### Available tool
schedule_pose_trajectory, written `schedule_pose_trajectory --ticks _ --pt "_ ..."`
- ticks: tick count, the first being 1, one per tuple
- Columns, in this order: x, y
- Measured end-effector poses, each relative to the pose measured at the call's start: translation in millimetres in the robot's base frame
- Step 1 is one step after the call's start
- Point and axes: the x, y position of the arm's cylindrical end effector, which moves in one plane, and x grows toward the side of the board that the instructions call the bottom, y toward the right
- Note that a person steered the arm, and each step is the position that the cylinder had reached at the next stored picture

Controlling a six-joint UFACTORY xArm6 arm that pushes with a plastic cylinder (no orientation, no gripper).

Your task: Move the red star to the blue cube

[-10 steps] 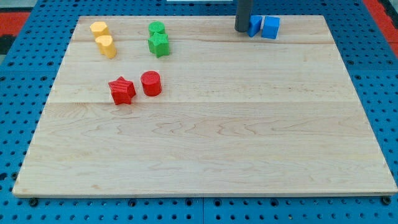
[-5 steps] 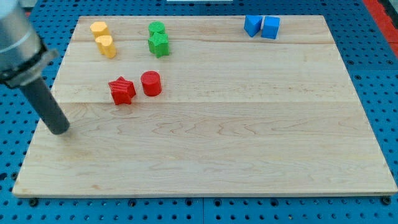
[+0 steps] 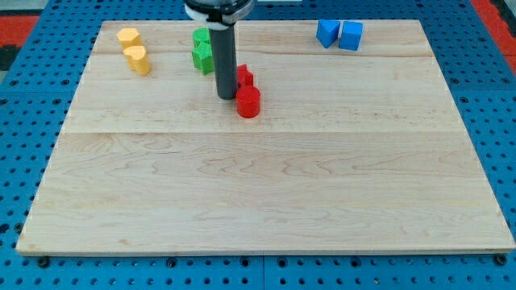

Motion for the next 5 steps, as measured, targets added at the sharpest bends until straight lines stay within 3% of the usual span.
schedule_pose_trajectory --ticks 1,3,5 --pt "-16 -25" --pt "-33 70" --pt "14 92"
